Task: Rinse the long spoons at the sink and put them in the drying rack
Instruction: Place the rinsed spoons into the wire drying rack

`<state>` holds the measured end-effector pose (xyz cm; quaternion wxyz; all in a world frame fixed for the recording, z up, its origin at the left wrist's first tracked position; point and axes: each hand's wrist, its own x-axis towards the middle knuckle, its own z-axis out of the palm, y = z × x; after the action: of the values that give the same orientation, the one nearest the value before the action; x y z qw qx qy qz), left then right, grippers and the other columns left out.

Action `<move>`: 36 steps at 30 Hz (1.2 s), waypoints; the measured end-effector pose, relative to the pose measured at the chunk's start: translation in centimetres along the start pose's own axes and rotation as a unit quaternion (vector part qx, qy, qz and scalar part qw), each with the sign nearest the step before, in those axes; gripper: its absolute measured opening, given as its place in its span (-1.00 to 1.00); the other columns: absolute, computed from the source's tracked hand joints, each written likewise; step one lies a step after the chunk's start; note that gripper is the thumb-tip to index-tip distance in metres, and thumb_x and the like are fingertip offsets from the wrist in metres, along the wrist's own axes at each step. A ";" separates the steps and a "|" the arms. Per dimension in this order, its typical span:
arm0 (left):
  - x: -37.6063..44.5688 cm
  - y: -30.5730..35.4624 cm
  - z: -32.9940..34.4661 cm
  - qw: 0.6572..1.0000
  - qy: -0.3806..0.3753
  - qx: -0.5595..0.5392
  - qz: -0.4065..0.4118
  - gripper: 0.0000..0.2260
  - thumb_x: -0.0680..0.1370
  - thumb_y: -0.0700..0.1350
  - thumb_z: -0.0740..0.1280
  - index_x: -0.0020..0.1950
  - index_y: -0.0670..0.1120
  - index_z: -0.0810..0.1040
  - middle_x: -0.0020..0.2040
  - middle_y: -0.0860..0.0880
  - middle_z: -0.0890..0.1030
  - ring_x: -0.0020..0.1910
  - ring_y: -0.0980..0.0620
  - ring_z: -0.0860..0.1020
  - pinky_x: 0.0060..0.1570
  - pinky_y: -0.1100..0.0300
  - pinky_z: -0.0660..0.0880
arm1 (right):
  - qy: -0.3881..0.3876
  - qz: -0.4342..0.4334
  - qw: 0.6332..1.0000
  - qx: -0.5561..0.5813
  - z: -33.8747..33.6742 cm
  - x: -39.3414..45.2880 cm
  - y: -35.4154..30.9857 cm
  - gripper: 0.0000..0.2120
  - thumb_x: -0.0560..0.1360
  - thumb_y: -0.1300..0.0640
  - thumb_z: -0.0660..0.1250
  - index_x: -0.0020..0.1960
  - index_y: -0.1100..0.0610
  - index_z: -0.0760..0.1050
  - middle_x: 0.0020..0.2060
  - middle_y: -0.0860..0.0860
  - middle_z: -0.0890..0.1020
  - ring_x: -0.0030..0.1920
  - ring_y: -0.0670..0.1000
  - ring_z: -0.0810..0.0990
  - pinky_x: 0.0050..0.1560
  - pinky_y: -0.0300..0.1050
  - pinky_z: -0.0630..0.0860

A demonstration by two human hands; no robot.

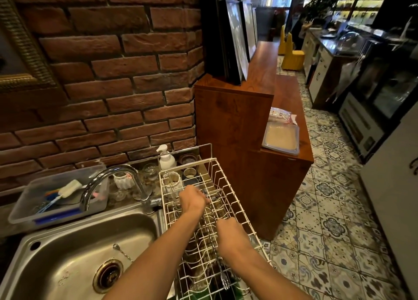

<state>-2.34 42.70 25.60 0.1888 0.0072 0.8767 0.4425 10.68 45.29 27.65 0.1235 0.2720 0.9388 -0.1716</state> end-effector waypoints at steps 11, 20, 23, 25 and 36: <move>-0.6 2.7 -8.1 0.967 -0.106 -0.232 -0.023 -0.90 0.61 -0.34 0.27 -0.06 -0.30 0.57 -0.27 -0.19 0.57 -0.47 0.04 0.47 -0.49 0.27 0.45 | 0.012 0.035 0.986 0.165 -3.0 0.6 0.6 -0.89 0.55 0.22 0.32 -0.02 0.24 0.60 -0.12 0.07 0.69 -0.15 0.02 0.70 -0.11 -0.14 0.65; -0.1 -0.6 -17.2 0.922 -0.100 -0.371 -0.049 -0.85 0.61 -0.25 0.29 -0.11 -0.27 0.59 -0.28 -0.16 0.61 -0.49 0.07 0.53 -0.65 0.38 0.37 | 0.076 -0.057 0.923 0.373 -7.4 -1.0 -5.6 -0.93 0.52 0.22 0.37 -0.10 0.13 0.63 -0.25 0.08 0.72 -0.31 -0.05 0.69 -0.24 -0.14 0.67; 0.0 -3.4 -19.5 0.909 -0.104 -0.401 -0.052 -0.83 0.63 -0.29 0.25 -0.12 -0.28 0.55 -0.29 -0.20 0.60 -0.56 0.10 0.55 -0.55 0.36 0.49 | 0.049 -0.086 0.920 0.380 -6.9 -1.3 -9.7 -0.96 0.50 0.21 0.40 -0.11 0.13 0.62 -0.24 0.11 0.72 -0.26 0.01 0.71 -0.20 -0.09 0.66; 0.3 -6.0 -20.7 0.902 -0.103 -0.413 -0.069 -0.81 0.64 -0.29 0.24 -0.14 -0.29 0.55 -0.39 -0.17 0.64 -0.58 0.10 0.58 -0.48 0.33 0.55 | 0.022 -0.092 0.918 0.386 -5.8 -1.1 -12.4 -0.94 0.49 0.25 0.42 -0.04 0.20 0.62 -0.20 0.14 0.72 -0.23 0.06 0.70 -0.12 -0.02 0.68; 4.7 -21.5 -24.6 0.875 -0.066 -0.435 -0.201 -0.85 0.65 -0.25 0.26 -0.02 -0.31 0.56 -0.19 -0.24 0.63 -0.55 0.08 0.63 -0.43 0.27 0.60 | -0.066 -0.044 0.944 0.322 6.8 3.4 -22.3 -0.86 0.43 0.35 0.42 -0.02 0.30 0.59 -0.30 0.12 0.62 -0.26 0.11 0.65 -0.03 0.08 0.66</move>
<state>-11.67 11.45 20.59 0.3155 -0.2227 0.5634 0.7304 -3.54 26.53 26.09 0.0830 0.2435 0.8345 -0.4873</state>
